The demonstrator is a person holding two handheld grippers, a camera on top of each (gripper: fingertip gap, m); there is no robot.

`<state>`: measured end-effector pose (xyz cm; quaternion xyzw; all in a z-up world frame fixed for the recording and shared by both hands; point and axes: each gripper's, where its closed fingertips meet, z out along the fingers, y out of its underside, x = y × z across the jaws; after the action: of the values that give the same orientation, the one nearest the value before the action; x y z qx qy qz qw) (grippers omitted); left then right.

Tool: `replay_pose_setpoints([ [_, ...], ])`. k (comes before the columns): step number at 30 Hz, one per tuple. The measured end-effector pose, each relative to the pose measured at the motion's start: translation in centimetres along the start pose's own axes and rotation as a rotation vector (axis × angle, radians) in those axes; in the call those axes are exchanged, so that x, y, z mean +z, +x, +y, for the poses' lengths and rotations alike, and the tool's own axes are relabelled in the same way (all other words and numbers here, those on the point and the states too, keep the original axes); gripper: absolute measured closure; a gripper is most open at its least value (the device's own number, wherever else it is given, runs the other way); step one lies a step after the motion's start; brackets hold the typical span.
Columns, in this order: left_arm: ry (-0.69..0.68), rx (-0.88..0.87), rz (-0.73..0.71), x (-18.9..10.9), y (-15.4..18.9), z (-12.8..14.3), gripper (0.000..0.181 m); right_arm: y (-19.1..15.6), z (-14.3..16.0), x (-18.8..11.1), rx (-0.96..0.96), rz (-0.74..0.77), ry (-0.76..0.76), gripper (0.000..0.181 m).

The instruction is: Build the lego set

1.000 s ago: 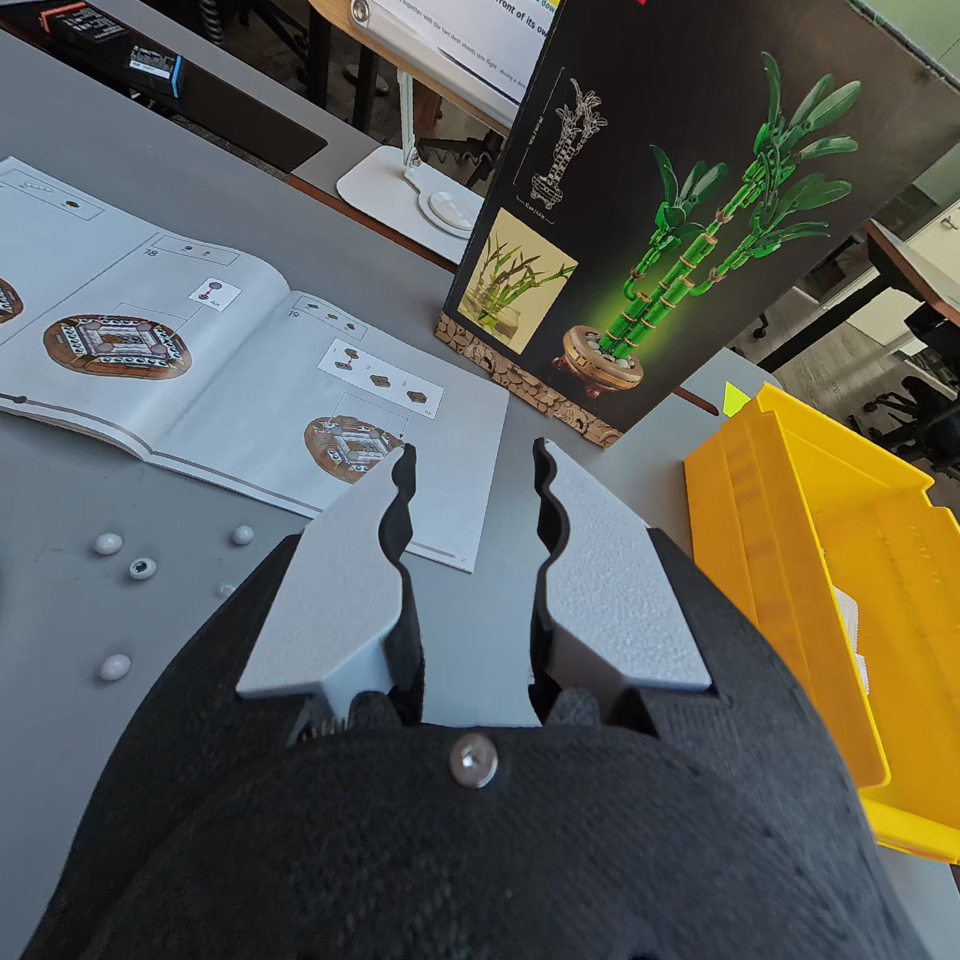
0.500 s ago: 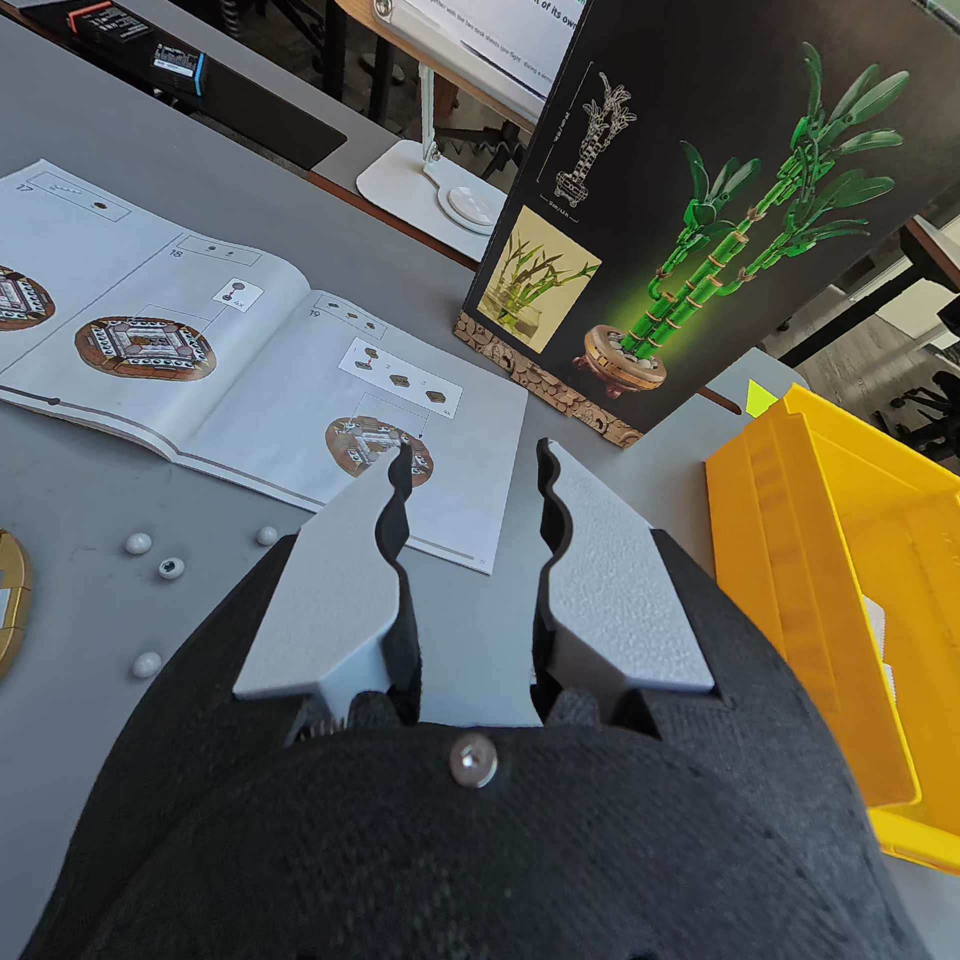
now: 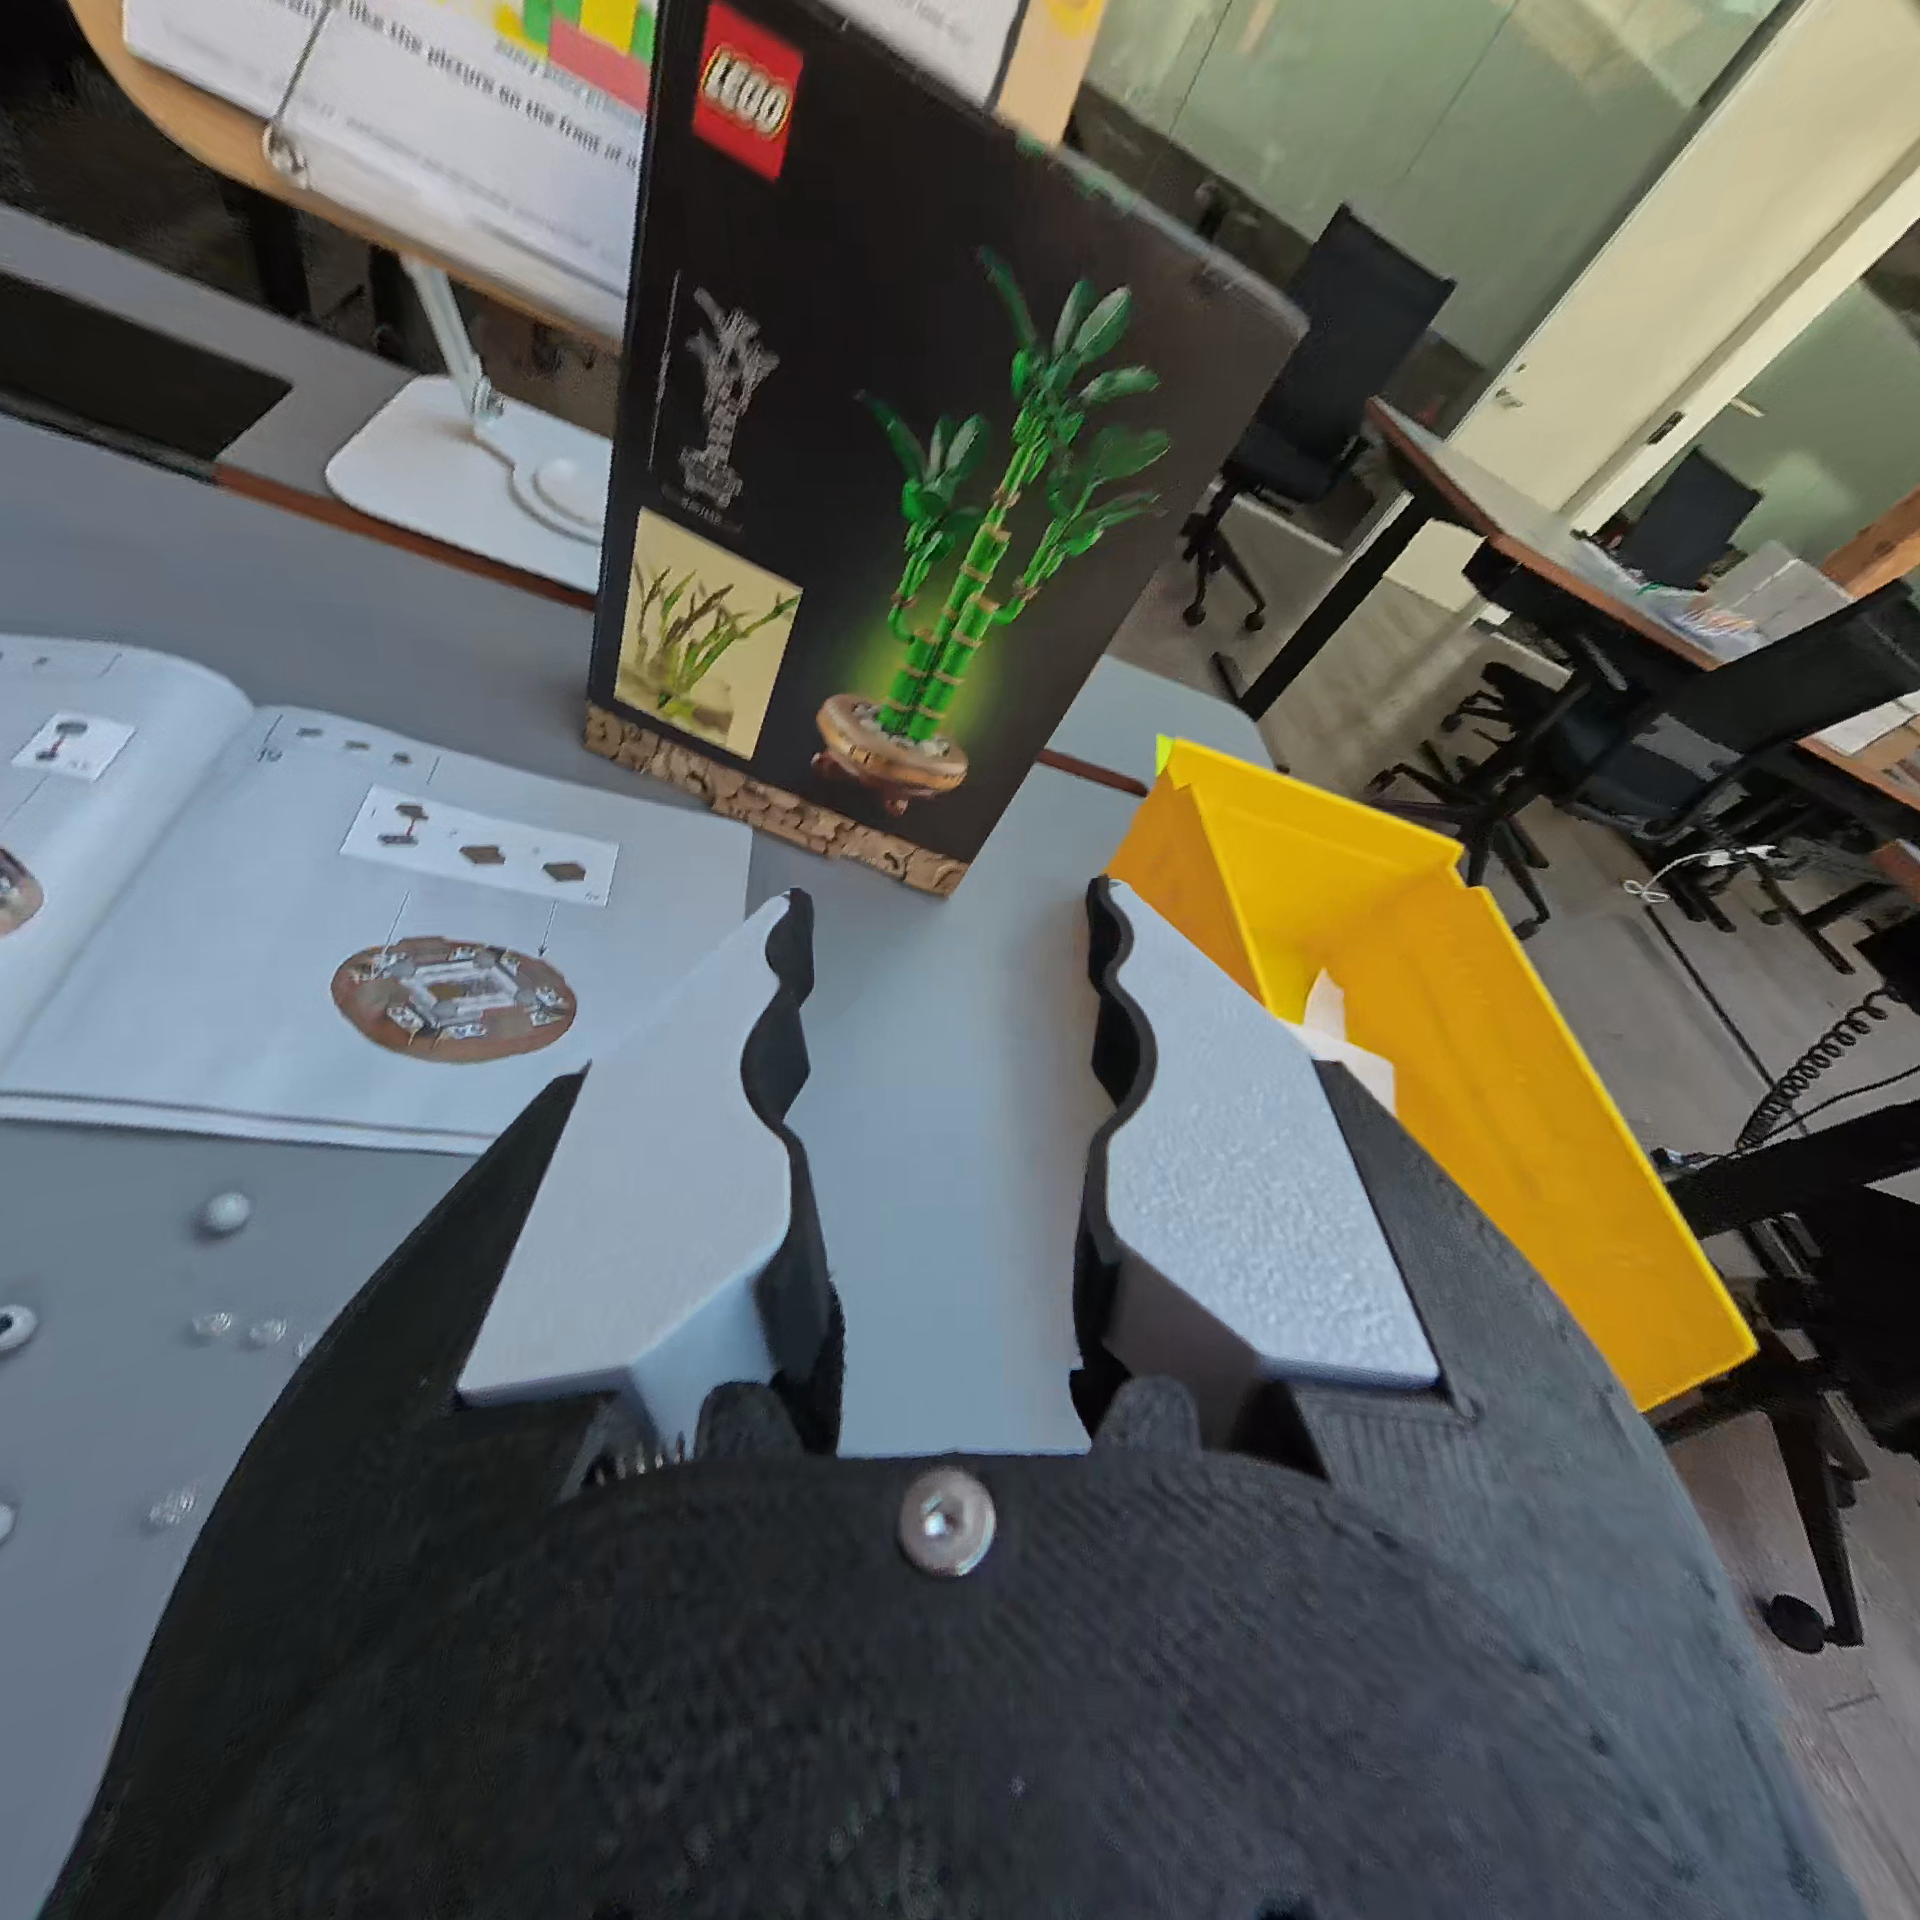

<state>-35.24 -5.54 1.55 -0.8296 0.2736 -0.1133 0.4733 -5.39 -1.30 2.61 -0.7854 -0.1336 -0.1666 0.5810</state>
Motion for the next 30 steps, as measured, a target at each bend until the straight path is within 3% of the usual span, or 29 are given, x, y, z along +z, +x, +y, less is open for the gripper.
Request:
replay_pose_setpoints([
  [1, 0.012, -0.044, 0.056, 0.0, 0.6, 0.5, 0.142, 0.8, -1.0, -0.6, 0.014, 0.015, 0.027, 0.128],
  [4, 0.058, -0.123, 0.138, -0.6, 1.2, 1.0, 0.139, 2.0, -2.5, -1.8, 0.059, 0.015, 0.074, 0.128],
  [11, 0.082, -0.100, 0.103, -2.1, 0.4, 0.2, 0.134, 1.9, -2.2, -1.8, 0.088, -0.006, 0.067, 0.128],
  [30, 0.074, -0.059, 0.046, -2.7, 0.1, 0.3, 0.132, 1.6, -2.1, -1.4, 0.066, -0.004, 0.058, 0.128],
])
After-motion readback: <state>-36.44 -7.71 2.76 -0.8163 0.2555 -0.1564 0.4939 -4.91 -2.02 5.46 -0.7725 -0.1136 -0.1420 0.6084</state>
